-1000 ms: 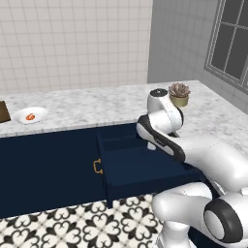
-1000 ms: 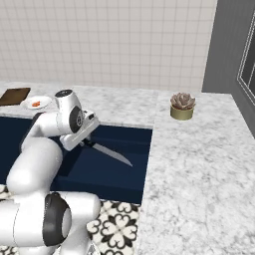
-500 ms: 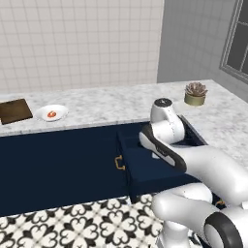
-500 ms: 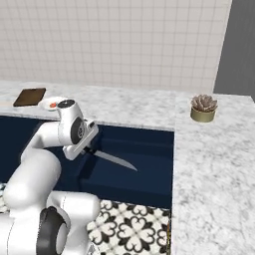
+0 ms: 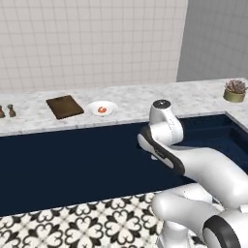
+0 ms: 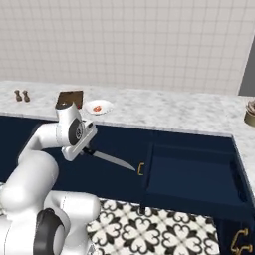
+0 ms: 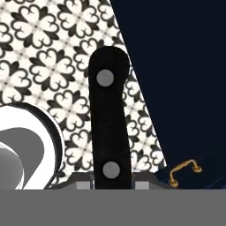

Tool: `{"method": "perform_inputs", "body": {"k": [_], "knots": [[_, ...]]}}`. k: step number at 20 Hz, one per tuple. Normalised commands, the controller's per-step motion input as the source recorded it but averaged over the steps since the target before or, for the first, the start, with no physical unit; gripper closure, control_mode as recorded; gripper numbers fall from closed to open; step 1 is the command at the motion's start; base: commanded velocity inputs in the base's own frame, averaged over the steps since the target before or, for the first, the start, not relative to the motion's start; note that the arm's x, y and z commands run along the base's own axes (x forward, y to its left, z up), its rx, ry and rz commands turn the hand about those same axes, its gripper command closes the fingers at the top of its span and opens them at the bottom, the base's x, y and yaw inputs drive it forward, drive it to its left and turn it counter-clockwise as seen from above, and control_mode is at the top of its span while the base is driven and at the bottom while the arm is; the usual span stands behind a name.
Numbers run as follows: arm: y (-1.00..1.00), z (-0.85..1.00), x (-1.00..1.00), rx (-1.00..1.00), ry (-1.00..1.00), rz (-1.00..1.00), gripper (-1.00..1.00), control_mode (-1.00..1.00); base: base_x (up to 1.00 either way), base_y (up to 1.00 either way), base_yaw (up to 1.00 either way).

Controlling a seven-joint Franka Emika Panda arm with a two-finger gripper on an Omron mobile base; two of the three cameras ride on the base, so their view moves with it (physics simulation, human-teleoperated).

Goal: Pick up the knife from the drawer and place it on the cutting board. Then place the meat from the plate to the cutting board.

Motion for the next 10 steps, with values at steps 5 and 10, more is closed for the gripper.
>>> {"method": "perform_inputs", "body": {"k": [5, 10], "knots": [[0.00, 0.00, 0.00, 0.00, 0.00, 0.00, 1.00, 1.00, 0.69, 0.99, 0.10], [0.00, 0.00, 0.00, 0.00, 0.00, 0.00, 1.00, 1.00, 0.98, 0.45, 0.04]]}}
